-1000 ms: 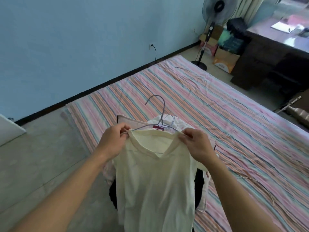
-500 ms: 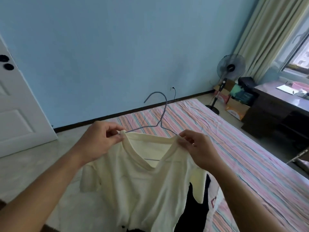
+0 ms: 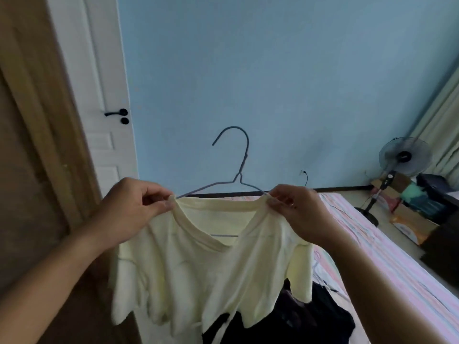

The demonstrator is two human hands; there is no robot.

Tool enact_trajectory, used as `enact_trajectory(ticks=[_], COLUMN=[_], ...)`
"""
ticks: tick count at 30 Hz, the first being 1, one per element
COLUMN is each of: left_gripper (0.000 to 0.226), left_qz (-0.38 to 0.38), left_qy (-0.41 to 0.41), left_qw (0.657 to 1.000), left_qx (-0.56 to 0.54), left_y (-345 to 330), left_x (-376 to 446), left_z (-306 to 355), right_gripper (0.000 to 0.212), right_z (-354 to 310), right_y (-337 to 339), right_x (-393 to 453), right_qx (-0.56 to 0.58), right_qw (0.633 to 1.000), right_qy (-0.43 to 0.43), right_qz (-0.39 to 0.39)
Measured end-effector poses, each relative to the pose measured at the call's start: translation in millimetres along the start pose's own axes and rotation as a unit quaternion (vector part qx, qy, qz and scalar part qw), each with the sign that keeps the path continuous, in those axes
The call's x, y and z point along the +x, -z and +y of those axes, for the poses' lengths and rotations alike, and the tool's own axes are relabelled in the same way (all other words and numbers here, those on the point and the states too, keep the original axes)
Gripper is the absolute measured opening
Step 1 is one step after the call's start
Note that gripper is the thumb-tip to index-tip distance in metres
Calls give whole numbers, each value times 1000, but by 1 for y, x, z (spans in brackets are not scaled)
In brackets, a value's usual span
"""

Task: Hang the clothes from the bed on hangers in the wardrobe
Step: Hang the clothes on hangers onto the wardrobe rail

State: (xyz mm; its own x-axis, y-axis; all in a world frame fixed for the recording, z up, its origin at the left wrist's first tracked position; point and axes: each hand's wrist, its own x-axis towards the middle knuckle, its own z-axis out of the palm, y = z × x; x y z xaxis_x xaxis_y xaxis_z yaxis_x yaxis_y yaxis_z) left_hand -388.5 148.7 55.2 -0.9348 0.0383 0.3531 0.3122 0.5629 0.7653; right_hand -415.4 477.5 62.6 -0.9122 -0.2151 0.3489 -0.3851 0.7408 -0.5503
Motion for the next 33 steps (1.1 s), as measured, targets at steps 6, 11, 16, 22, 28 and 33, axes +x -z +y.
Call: enact_trajectory(ticks=[6, 11, 16, 22, 28, 33], left_gripper=[21, 12, 15, 28, 31, 26], left_qz=[73, 116, 211, 305, 370, 431], left_qy=[8, 35, 57, 89, 124, 158], left_qw=[997, 993, 976, 947, 914, 878], left_qx=[-15, -3, 2, 46, 115, 135], left_y=[52, 90, 125, 161, 180, 192], left_x=[-29, -58, -89, -136, -188, -230], left_z=[-1, -1, 4, 21, 38, 46], right_gripper=[18, 25, 26, 15, 16, 13], right_z=[-51, -87, -126, -181, -235, -283], right_y=[-13, -29, -52, -85, -123, -150], right_x=[24, 47, 81, 115, 128, 122], right_qx=[13, 31, 47, 94, 139, 170], right_qw=[997, 985, 956, 895, 838, 789], right_qy=[69, 140, 248, 381, 468, 524], right_qz=[-40, -97, -148, -212, -245, -272])
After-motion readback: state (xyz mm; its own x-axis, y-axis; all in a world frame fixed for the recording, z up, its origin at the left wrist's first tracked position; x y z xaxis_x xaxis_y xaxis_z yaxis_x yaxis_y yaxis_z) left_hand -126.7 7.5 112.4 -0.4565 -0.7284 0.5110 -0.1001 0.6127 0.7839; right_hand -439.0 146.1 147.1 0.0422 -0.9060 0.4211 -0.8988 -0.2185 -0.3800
